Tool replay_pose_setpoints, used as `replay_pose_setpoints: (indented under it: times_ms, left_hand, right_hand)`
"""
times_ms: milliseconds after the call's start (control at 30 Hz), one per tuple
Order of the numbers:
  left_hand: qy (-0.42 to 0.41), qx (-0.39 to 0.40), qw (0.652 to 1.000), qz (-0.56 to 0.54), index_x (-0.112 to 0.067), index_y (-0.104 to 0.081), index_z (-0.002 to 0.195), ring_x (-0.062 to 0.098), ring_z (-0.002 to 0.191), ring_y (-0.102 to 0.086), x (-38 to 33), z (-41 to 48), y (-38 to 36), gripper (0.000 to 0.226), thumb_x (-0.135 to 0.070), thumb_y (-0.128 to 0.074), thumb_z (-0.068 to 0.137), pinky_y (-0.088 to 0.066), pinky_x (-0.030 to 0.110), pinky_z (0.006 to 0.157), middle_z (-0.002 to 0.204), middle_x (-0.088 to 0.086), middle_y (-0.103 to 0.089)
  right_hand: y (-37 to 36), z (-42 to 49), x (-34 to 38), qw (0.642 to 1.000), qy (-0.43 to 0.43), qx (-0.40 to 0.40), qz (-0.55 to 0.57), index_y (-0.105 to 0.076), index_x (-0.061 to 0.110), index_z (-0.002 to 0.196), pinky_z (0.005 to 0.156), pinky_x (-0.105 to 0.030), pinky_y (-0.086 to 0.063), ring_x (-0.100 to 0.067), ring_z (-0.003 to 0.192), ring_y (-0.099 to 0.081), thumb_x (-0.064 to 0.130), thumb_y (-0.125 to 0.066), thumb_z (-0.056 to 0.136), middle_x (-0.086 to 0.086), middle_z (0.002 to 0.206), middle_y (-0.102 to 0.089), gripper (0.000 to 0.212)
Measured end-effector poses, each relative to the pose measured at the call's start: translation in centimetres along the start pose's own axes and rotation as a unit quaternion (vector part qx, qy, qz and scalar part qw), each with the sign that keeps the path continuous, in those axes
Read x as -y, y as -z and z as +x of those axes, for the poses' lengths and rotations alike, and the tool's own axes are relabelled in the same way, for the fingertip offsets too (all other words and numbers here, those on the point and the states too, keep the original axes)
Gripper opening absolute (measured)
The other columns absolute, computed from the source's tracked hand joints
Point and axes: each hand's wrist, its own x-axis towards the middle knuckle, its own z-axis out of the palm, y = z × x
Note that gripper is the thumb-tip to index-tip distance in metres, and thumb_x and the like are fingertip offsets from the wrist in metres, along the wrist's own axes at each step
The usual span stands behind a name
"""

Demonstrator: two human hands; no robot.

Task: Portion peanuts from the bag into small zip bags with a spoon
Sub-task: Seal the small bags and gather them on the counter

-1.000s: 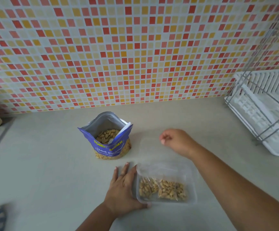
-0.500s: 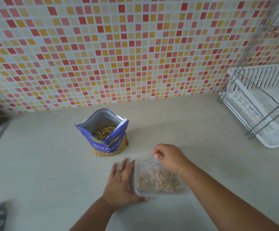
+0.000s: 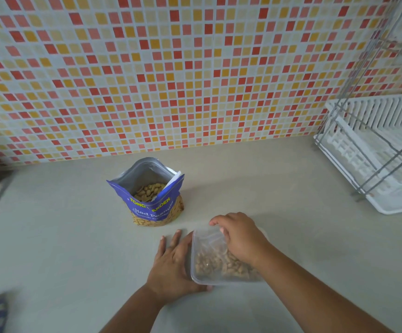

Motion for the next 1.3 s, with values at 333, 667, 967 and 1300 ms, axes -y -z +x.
replay_pose_setpoints:
  times_ms: [333, 667, 967, 1300]
  left_hand:
    - [-0.004, 0.0, 1.0, -0.023, -0.031, -0.005, 0.149, -0.004, 0.136, 0.016, 0.0, -0.2, 0.3, 0.128, -0.088, -0.056, 0.045, 0.019, 0.033, 0.115, 0.153, -0.022, -0.01]
    - [0.004, -0.033, 0.97, -0.242, -0.045, -0.003, 0.139, 0.006, 0.145, 0.013, 0.3, -2.4, 1.7, 0.095, -0.046, -0.047, 0.054, 0.008, 0.028, 0.117, 0.147, -0.033, -0.002]
    - [-0.085, -0.114, 0.987, 0.077, -0.019, -0.029, 0.145, 0.017, 0.146, -0.004, -4.5, -1.4, -1.0, 0.057, -0.044, -0.01, 0.098, -0.007, 0.034, 0.113, 0.153, 0.002, -0.028]
    - [0.003, -0.092, 0.986, 0.139, -0.007, -0.055, 0.13, 0.025, 0.134, -0.043, -4.9, 2.1, -0.1, 0.063, -0.039, -0.013, 0.097, -0.016, 0.035, 0.11, 0.138, 0.009, -0.053]
  right_hand:
    - [-0.7, -0.2, 0.2, 0.998, 0.015, -0.039, -0.037, -0.053, 0.034, 0.13, 0.093, -0.028, -0.036, -0.021, 0.109, -0.047, 0.0, -0.041, 0.086, 0.003, 0.116, -0.059, 0.057]
    - [-0.4, -0.4, 0.5, 0.985, -0.003, -0.149, -0.084, -0.066, 0.02, 0.112, 0.079, -0.036, -0.052, -0.024, 0.091, -0.066, 0.009, -0.05, 0.077, 0.003, 0.102, -0.07, 0.04]
    - [-3.0, -6.3, 0.4, 0.97, -0.174, -0.057, -0.162, -0.067, 0.022, 0.119, 0.096, -0.046, -0.046, -0.026, 0.115, -0.063, 0.048, -0.004, 0.097, -0.002, 0.126, -0.066, 0.071]
    - [-2.0, -2.4, -0.6, 0.977, -0.149, -0.026, -0.151, -0.066, 0.019, 0.12, 0.101, -0.042, -0.027, -0.025, 0.117, -0.062, 0.05, -0.003, 0.097, -0.002, 0.128, -0.064, 0.074]
